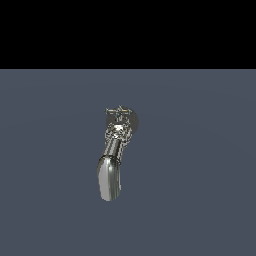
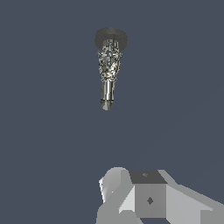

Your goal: Turn on the faucet by rotating a designated handle.

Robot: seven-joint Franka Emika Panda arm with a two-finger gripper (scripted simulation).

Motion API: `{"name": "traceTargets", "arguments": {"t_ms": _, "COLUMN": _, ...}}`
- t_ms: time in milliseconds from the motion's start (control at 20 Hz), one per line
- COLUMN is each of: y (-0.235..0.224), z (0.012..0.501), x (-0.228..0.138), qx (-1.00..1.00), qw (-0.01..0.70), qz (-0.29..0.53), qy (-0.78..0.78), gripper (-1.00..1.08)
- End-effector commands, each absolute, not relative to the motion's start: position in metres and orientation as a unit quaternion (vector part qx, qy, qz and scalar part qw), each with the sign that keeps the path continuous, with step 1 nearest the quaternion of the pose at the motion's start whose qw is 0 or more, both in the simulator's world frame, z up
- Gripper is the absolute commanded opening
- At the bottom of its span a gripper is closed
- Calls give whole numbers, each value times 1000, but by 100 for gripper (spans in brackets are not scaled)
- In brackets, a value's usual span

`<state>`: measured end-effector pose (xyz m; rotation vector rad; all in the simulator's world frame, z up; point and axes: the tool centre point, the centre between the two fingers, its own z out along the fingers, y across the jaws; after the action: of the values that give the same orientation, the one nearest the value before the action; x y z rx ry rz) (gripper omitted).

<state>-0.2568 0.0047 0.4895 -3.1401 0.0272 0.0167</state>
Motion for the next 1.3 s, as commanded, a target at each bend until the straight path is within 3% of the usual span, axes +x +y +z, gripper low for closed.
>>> {"name": "traceTargets", "arguments": {"t_ms": 0, "y": 5, "z": 467, "x": -255, "qx": -999, "qw": -4, "qz": 34, "qy": 6, "gripper": -21}}
{"name": "traceTargets", "arguments": {"t_ms": 50, "y": -4, "z": 443, "x": -250, "qx": -998, "qw": 10, "qz": 56, "qy": 37, "gripper": 9}}
{"name": "traceTargets", "arguments": {"t_ms": 100, "y": -14, "z": 432, "x": -244, "qx": -997, "qw": -8, "qz": 56, "qy": 49, "gripper": 0}}
{"name": "traceTargets", "arguments": {"t_ms": 200, "y": 3, "z": 388, "x": -233, "qx": -995, "qw": -12, "qz": 85, "qy": 47, "gripper": 8}}
{"name": "traceTargets", "arguments": {"t_ms": 300, "y": 24, "z": 347, "x": -228, "qx": -993, "qw": -6, "qz": 107, "qy": 41, "gripper": 3}}
{"name": "traceTargets", "arguments": {"t_ms": 350, "y": -3, "z": 328, "x": -228, "qx": -989, "qw": 11, "qz": 118, "qy": 87, "gripper": 4}}
{"name": "traceTargets", "arguments": {"t_ms": 450, "y": -15, "z": 307, "x": -225, "qx": -983, "qw": 19, "qz": 131, "qy": 127, "gripper": 7}}
{"name": "traceTargets", "arguments": {"t_ms": 500, "y": 8, "z": 302, "x": -212, "qx": -986, "qw": 2, "qz": 122, "qy": 110, "gripper": -1}}
{"name": "traceTargets", "arguments": {"t_ms": 550, "y": 6, "z": 300, "x": -192, "qx": -981, "qw": 28, "qz": 115, "qy": 152, "gripper": 3}}
{"name": "traceTargets", "arguments": {"t_ms": 650, "y": -18, "z": 293, "x": -184, "qx": -979, "qw": 20, "qz": 107, "qy": 173, "gripper": 2}}
{"name": "traceTargets", "arguments": {"t_ms": 700, "y": 38, "z": 288, "x": -171, "qx": -987, "qw": 14, "qz": 99, "qy": 129, "gripper": 24}}
{"name": "traceTargets", "arguments": {"t_ms": 750, "y": 34, "z": 274, "x": -169, "qx": -978, "qw": 27, "qz": 106, "qy": 176, "gripper": 41}}
{"name": "traceTargets", "arguments": {"t_ms": 850, "y": -18, "z": 242, "x": -180, "qx": -959, "qw": 35, "qz": 130, "qy": 248, "gripper": 37}}
{"name": "traceTargets", "arguments": {"t_ms": 900, "y": -11, "z": 243, "x": -159, "qx": -966, "qw": 17, "qz": 110, "qy": 232, "gripper": 53}}
{"name": "traceTargets", "arguments": {"t_ms": 950, "y": -14, "z": 224, "x": -160, "qx": -961, "qw": 15, "qz": 116, "qy": 252, "gripper": 58}}
{"name": "traceTargets", "arguments": {"t_ms": 1000, "y": -30, "z": 239, "x": -125, "qx": -956, "qw": 36, "qz": 82, "qy": 279, "gripper": 45}}
{"name": "traceTargets", "arguments": {"t_ms": 1050, "y": 10, "z": 218, "x": -128, "qx": -958, "qw": 42, "qz": 98, "qy": 266, "gripper": 51}}
{"name": "traceTargets", "arguments": {"t_ms": 1100, "y": -33, "z": 212, "x": -117, "qx": -954, "qw": 45, "qz": 84, "qy": 285, "gripper": 63}}
{"name": "traceTargets", "arguments": {"t_ms": 1200, "y": 8, "z": 191, "x": -119, "qx": -971, "qw": 48, "qz": 95, "qy": 215, "gripper": 69}}
{"name": "traceTargets", "arguments": {"t_ms": 1250, "y": -2, "z": 200, "x": -90, "qx": -976, "qw": 21, "qz": 65, "qy": 206, "gripper": 84}}
